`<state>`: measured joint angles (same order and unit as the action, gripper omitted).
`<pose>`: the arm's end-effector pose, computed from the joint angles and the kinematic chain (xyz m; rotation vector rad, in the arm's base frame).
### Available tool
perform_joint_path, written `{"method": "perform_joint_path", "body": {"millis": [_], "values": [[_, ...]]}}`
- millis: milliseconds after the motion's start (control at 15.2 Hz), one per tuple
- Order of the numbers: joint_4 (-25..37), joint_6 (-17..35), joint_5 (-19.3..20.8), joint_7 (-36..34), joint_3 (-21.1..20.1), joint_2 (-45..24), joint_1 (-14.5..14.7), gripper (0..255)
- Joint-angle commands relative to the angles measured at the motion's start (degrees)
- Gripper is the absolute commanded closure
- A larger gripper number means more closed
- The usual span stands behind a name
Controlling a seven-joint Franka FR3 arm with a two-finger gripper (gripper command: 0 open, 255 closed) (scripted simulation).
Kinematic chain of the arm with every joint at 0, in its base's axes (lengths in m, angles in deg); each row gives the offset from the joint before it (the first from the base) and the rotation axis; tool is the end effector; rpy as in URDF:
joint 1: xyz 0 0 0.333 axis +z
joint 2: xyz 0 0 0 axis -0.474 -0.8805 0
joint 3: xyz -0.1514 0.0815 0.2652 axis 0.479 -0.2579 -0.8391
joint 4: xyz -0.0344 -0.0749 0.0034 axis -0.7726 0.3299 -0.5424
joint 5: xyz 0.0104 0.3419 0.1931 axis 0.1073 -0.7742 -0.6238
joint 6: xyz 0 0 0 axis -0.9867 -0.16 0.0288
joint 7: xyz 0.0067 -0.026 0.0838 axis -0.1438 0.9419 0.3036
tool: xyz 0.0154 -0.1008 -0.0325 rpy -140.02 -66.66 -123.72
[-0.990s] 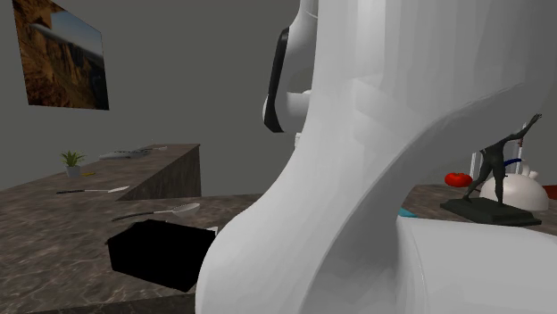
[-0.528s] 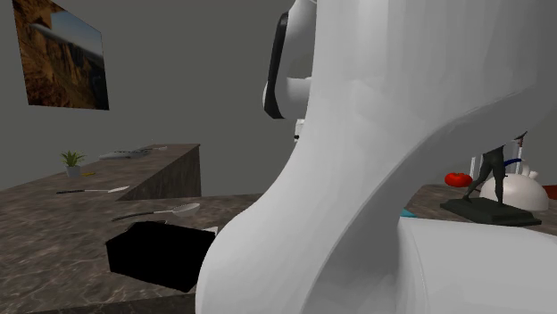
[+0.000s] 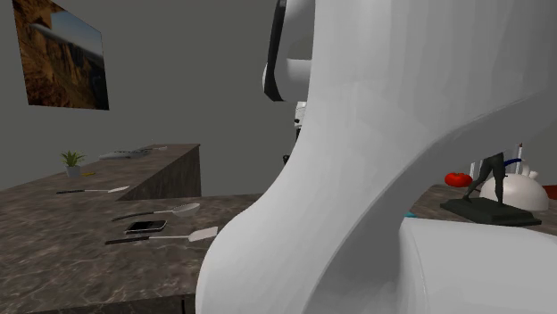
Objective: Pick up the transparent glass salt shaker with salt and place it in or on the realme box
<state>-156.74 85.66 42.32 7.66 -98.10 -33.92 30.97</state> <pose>0.5093 0.1425 0.4147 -3.1033 -0.1119 0.3361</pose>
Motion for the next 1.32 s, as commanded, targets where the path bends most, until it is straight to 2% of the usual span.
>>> {"method": "perform_joint_path", "body": {"millis": [0,792,1254], "values": [[0.9,-1.5,-0.1,-0.1,0.0,0.6,0.0,255],[7.8,-10.3,-0.4,-0.3,0.1,2.6,-0.1,255],[3.4,-9.5,-3.5,-8.3,-4.5,7.0,4.2,255]]}}
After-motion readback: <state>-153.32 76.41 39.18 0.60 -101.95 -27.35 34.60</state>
